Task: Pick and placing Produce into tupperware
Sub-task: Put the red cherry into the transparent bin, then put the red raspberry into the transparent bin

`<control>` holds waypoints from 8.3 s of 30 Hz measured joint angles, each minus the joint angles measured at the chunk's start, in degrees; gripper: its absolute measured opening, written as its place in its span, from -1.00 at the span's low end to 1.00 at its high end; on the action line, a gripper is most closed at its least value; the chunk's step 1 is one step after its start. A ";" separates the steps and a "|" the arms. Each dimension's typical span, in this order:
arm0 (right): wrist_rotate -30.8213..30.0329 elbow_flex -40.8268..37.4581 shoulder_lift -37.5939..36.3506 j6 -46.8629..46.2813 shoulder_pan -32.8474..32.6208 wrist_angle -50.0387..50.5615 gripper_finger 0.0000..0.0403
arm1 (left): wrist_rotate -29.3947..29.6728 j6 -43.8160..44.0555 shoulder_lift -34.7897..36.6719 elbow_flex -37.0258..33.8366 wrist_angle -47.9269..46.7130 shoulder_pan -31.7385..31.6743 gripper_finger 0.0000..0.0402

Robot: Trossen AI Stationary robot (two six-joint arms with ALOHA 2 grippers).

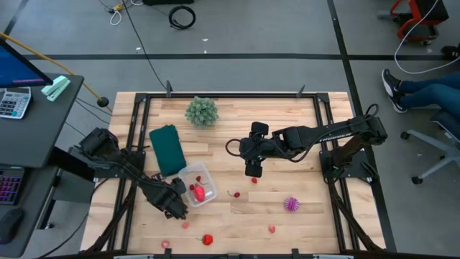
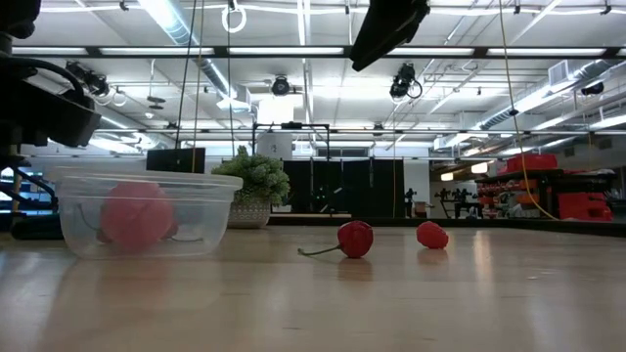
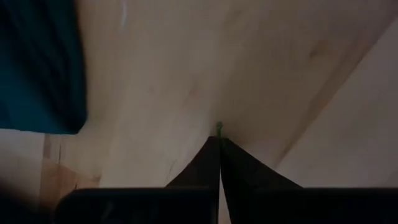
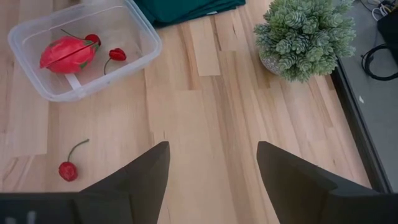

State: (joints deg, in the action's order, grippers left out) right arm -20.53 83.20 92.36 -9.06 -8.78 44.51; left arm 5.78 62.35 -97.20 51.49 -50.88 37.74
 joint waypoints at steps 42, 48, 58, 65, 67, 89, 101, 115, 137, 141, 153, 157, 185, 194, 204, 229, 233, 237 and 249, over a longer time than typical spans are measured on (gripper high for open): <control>13.51 -13.67 -0.11 -0.24 -7.73 -12.56 0.25 | 26.57 -21.20 0.02 16.23 7.23 -12.94 -0.28; 6.30 -21.79 -0.07 -4.45 -10.58 -18.68 0.25 | 26.73 -26.92 0.04 17.52 7.63 -15.07 -0.21; 0.38 -34.08 -0.05 -18.98 -9.99 -28.66 0.25 | 26.73 -27.92 0.06 17.52 7.66 -18.45 -0.31; 0.02 -39.77 0.00 -22.52 -9.99 -38.43 0.25 | 26.70 -30.48 0.06 17.52 7.75 -19.72 -0.33; 0.03 -40.66 0.00 -23.22 -9.99 -39.91 0.25 | 26.71 -30.49 0.06 17.52 7.75 -20.00 -0.31; -0.46 -45.24 0.00 -25.88 -11.02 -49.49 0.25 | 26.71 -30.62 0.08 17.57 7.77 -20.02 -0.26; -1.78 -44.30 6.67 -24.39 -10.90 -50.59 0.25 | 26.71 -30.49 0.08 17.57 7.78 -20.02 -0.24; -4.42 -44.11 9.27 -30.34 -11.65 -50.82 0.07 | 26.71 -30.54 0.11 17.57 7.78 -20.04 -0.25; 3.09 -44.37 1.77 -28.57 -10.86 -49.71 -0.65 | 27.64 -31.29 8.55 17.59 0.75 -20.59 -0.43; 4.70 -44.37 1.77 -28.25 -10.84 -49.32 -0.51 | 27.63 -30.31 9.63 17.59 0.49 -20.50 -0.44; 5.74 -44.24 1.73 -33.22 -10.93 -40.30 0.06 | 27.61 -28.52 9.68 17.59 0.40 -20.09 -0.45; 4.36 -44.16 1.58 -36.76 -12.52 -39.48 0.10 | 27.61 -28.50 9.68 17.59 0.36 -19.78 -0.44; -2.03 -44.26 3.58 -36.32 -13.70 -40.48 -0.20 | 27.59 -28.52 9.59 17.57 0.27 -19.78 -0.47; -1.87 -44.29 3.65 -37.31 -12.57 -41.82 -0.48 | 27.61 -29.93 9.59 17.57 0.24 -19.78 -0.49; -2.03 -44.37 3.76 -35.01 -11.76 -48.72 -0.48 | 30.41 -30.36 17.90 17.50 -2.20 -21.47 -0.70; 17.34 -6.81 22.00 -0.98 -3.74 -55.24 -0.47 | 30.58 -36.55 37.04 17.57 -3.05 -32.17 -0.78; 17.37 2.19 29.09 1.28 -3.54 -47.58 -0.47 | 30.60 -36.48 37.07 17.57 -3.05 -32.16 -0.77; 17.57 7.81 32.99 4.06 -3.50 -42.51 -0.47 | 30.62 -36.48 37.30 17.57 -3.14 -32.15 -0.79; 19.13 11.26 32.89 4.31 -2.10 -35.16 -0.19 | 30.60 -36.46 37.24 17.57 -3.49 -32.13 -0.78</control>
State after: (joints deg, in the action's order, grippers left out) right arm -1.40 94.45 125.24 -4.75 -10.87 9.36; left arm 36.38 25.89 -59.96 69.06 -54.37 5.61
